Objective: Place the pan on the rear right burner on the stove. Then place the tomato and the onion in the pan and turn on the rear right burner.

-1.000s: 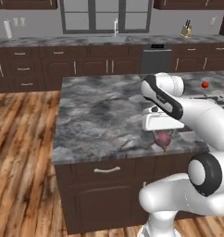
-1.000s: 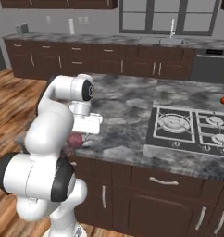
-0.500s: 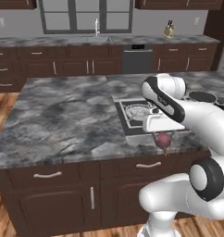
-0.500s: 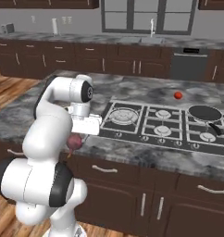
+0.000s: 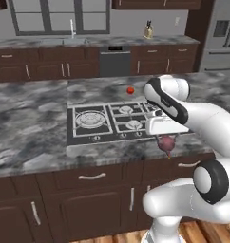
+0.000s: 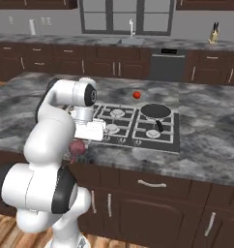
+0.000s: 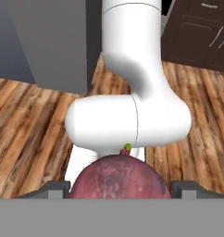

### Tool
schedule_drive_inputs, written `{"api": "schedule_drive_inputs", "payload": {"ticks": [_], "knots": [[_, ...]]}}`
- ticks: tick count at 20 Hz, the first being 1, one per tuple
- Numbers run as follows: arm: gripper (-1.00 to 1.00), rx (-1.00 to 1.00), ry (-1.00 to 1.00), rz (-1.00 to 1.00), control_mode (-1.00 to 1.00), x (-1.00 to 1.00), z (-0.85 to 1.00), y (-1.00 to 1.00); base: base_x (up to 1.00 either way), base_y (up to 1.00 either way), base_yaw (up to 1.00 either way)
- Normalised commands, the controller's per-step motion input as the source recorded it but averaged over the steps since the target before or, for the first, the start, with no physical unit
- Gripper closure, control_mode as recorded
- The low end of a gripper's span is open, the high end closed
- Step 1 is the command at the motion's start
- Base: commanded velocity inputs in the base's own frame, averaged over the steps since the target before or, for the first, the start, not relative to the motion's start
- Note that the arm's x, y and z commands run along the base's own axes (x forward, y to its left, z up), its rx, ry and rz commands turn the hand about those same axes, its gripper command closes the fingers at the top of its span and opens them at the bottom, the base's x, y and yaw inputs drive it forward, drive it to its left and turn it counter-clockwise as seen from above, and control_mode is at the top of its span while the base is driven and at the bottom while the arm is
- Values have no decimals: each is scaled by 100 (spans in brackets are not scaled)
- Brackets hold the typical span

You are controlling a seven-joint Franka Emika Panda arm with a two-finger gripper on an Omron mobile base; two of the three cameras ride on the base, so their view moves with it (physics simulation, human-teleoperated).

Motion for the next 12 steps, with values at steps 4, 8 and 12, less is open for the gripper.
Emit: {"api": "schedule_drive_inputs", "payload": {"ticks": [4, 8, 12], "knots": [[100, 0, 0, 0, 100, 0, 0, 0, 29, -100, -26], [100, 0, 0, 0, 100, 0, 0, 0, 46, -45, -6], [100, 0, 0, 0, 100, 0, 0, 0, 56, -13, -10]]}}
